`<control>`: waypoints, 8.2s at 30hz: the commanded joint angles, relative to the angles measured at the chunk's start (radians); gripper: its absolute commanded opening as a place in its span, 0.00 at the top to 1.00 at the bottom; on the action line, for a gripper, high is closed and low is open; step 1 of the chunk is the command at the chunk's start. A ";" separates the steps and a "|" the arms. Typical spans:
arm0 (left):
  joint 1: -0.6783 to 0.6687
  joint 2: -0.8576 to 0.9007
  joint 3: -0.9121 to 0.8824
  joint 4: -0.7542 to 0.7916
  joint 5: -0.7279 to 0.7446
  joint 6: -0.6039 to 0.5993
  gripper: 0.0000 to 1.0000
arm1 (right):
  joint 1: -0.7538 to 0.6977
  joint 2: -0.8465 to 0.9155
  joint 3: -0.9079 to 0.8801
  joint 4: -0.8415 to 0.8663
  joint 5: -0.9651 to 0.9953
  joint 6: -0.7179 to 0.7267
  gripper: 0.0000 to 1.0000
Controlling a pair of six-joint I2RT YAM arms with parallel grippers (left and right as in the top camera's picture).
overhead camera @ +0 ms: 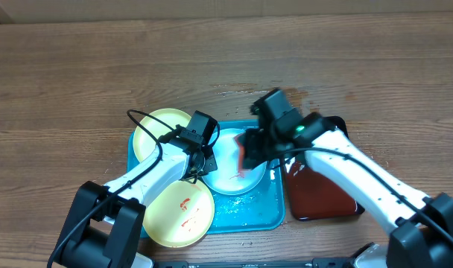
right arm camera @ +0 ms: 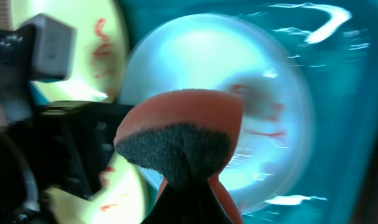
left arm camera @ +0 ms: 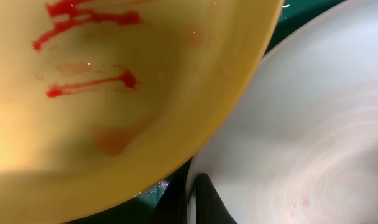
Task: Clean dirty plates on tray and stack at the side
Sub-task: 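Carry the sponge with the right gripper over to the white plate, then scrub the white plate's red smear with the sponge in the right gripper, then keep scrubbing the white plate with the sponge while left gripper holds rim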
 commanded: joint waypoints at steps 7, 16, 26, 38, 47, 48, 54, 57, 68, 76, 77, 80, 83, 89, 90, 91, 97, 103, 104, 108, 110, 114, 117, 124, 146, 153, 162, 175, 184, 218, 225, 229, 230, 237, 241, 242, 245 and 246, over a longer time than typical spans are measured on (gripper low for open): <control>0.007 0.056 -0.048 -0.030 -0.109 0.016 0.96 | 0.071 0.220 0.011 0.103 0.053 0.388 0.96; 0.007 0.056 -0.048 -0.030 -0.109 0.015 0.96 | 0.070 0.278 0.011 0.248 0.135 0.579 0.96; 0.007 0.056 -0.048 -0.033 -0.109 0.015 0.96 | 0.018 0.305 0.010 0.023 0.296 0.494 0.96; 0.007 0.056 -0.048 -0.032 -0.109 0.015 0.96 | 0.021 0.306 0.011 0.068 -0.168 -0.145 0.96; 0.007 0.056 -0.048 -0.032 -0.109 0.015 0.96 | 0.049 0.317 0.010 0.116 -0.357 -0.027 0.96; 0.007 0.056 -0.048 -0.032 -0.109 0.015 0.96 | 0.049 0.323 0.010 0.124 -0.357 0.009 0.96; 0.007 0.056 -0.048 -0.033 -0.109 0.015 0.96 | 0.048 0.361 -0.013 0.182 -0.268 0.161 0.96; 0.007 0.056 -0.048 -0.033 -0.109 0.016 0.96 | 0.040 0.380 -0.031 0.190 -0.198 0.199 0.96; 0.007 0.056 -0.048 -0.040 -0.113 0.016 0.96 | -0.035 0.385 -0.073 0.174 0.004 0.323 0.96; 0.007 0.056 -0.048 -0.045 -0.113 0.016 0.96 | -0.138 0.370 -0.050 0.105 0.068 0.204 0.96; 0.007 0.056 -0.048 -0.045 -0.113 0.015 0.96 | -0.145 0.370 -0.038 0.083 0.098 0.189 0.96; 0.007 0.056 -0.048 -0.044 -0.113 0.015 0.96 | -0.153 0.370 0.000 0.019 0.209 0.130 0.96; 0.007 0.056 -0.048 -0.044 -0.113 0.016 0.96 | -0.149 0.370 0.021 -0.009 0.293 0.056 0.96; 0.007 0.056 -0.048 -0.044 -0.113 0.016 0.96 | -0.114 0.370 0.021 0.043 0.294 -0.082 0.96; 0.007 0.056 -0.048 -0.044 -0.113 0.016 0.96 | -0.105 0.370 0.021 0.060 0.289 -0.097 0.96; 0.007 0.056 -0.048 -0.044 -0.113 0.016 0.96 | -0.095 0.370 0.022 0.077 0.287 -0.098 0.96; 0.007 0.056 -0.048 -0.044 -0.113 0.016 0.96 | -0.060 0.370 0.022 0.196 0.211 -0.071 0.96; 0.007 0.056 -0.048 -0.044 -0.113 0.015 0.96 | -0.060 0.370 0.023 0.283 0.047 0.013 0.96; 0.007 0.056 -0.048 -0.044 -0.113 0.015 0.96 | -0.060 0.370 0.022 0.293 0.013 0.023 0.96; 0.007 0.056 -0.048 -0.044 -0.112 0.016 0.96 | -0.055 0.370 0.022 0.327 -0.078 0.064 0.96; 0.007 0.056 -0.048 -0.044 -0.113 0.015 0.96 | -0.048 0.370 0.022 0.349 -0.104 0.091 0.96; 0.007 0.056 -0.048 -0.045 -0.113 0.016 0.96 | -0.031 0.370 0.018 0.409 -0.157 0.145 0.96; 0.007 0.056 -0.048 -0.045 -0.112 0.016 0.96 | -0.018 0.373 0.018 0.436 -0.167 0.183 0.96; 0.007 0.056 -0.048 -0.045 -0.113 0.016 0.95 | -0.004 0.397 0.018 0.480 -0.208 0.246 0.96; 0.007 0.056 -0.049 -0.056 -0.133 0.011 0.96 | -0.201 0.444 0.021 0.127 0.090 0.156 0.96; 0.007 0.056 -0.049 -0.060 -0.133 -0.008 0.96 | -0.202 0.382 0.021 -0.037 0.205 0.074 0.96; 0.007 0.056 -0.049 -0.059 -0.133 -0.008 0.96 | -0.201 0.352 0.021 -0.161 0.270 0.007 0.96; 0.007 0.056 -0.049 -0.056 -0.132 -0.015 0.96 | -0.170 0.352 0.020 -0.068 -0.431 -0.325 0.96; 0.007 0.056 -0.049 -0.056 -0.128 -0.018 0.96 | -0.145 0.352 0.019 -0.023 -0.496 -0.274 0.96; 0.007 0.056 -0.049 -0.057 -0.113 -0.018 0.96 | -0.047 0.462 0.017 -0.002 -0.109 0.143 0.96; 0.007 0.056 -0.049 -0.060 -0.112 -0.017 0.96 | -0.122 0.462 0.061 -0.151 0.057 0.075 0.96; 0.007 0.056 -0.048 -0.060 -0.112 -0.014 0.96 | -0.146 0.462 0.085 -0.201 0.225 0.074 0.96; 0.007 0.056 -0.049 -0.060 -0.111 -0.014 0.96 | -0.151 0.462 0.092 -0.207 0.262 0.074 0.96; 0.007 0.056 -0.049 -0.064 -0.109 -0.006 0.96 | -0.156 0.462 0.137 -0.197 0.400 0.075 0.96; 0.007 0.056 -0.049 -0.064 -0.109 -0.006 0.96 | -0.156 0.462 0.172 -0.170 0.445 0.066 0.96; 0.007 0.056 -0.048 -0.064 -0.109 -0.006 0.96 | -0.156 0.462 0.181 -0.158 0.445 0.060 0.96; 0.007 0.056 -0.049 -0.066 -0.109 -0.006 0.96 | -0.154 0.462 0.215 -0.144 0.445 0.035 0.96; 0.007 0.056 -0.049 -0.067 -0.109 -0.006 0.96 | -0.154 0.462 0.228 -0.145 0.445 0.029 0.96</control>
